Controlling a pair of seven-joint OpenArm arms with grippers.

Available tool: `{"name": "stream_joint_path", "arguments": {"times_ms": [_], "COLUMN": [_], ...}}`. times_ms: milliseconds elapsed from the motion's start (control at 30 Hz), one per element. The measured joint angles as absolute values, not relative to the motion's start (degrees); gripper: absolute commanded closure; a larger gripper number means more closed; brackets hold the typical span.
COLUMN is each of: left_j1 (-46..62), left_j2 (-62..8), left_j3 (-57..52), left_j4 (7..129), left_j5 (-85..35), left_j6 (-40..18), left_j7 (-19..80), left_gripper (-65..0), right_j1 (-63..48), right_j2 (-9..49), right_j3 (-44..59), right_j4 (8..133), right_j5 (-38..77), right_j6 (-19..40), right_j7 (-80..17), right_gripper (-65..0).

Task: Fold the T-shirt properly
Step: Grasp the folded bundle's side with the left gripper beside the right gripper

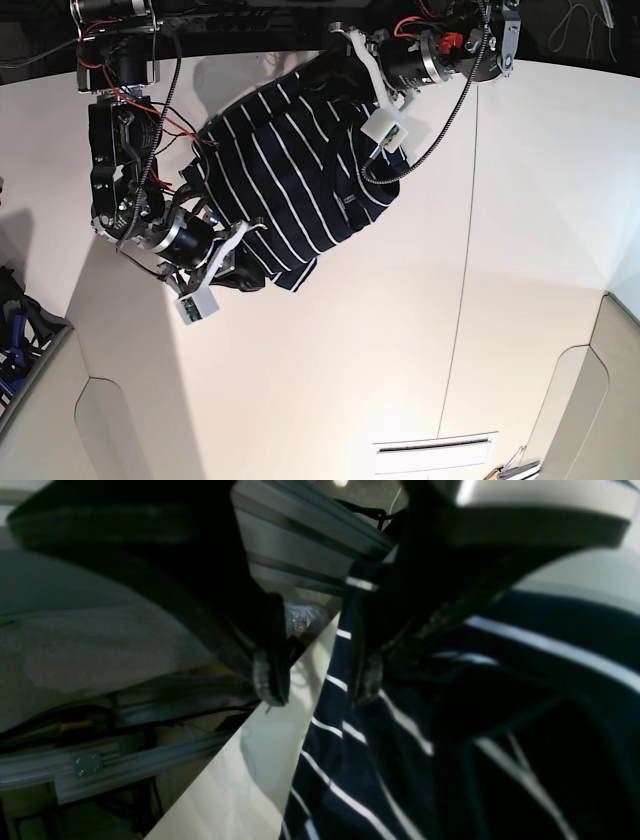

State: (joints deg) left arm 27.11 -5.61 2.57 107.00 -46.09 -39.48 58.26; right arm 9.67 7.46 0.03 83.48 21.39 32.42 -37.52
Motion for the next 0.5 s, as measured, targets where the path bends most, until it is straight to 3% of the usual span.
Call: {"name": "stream_joint_path", "arguments": {"times_ms": [333,500], "left_j1": [26.72,25.30], "left_j2": [-5.72,-5.67], "left_j3": [2.61,1.37], "left_j4": [104.60,102.69], "left_j5": [-43.05,-42.41], "left_j6": [-39.48,-39.88], "left_j7": [58.24,58.26], "left_gripper": [-20.6,-20.6], "right_j1": [9.52,9.50], "right_j2": [7.46,7.44], "right_j3": [0.03,0.03], "right_j4": [83.48,83.48], "right_j5": [21.41,21.37], "right_j6": [32.40,32.42], "right_j7": [-37.74,-42.92], "right_gripper": [0.0,0.0]}}
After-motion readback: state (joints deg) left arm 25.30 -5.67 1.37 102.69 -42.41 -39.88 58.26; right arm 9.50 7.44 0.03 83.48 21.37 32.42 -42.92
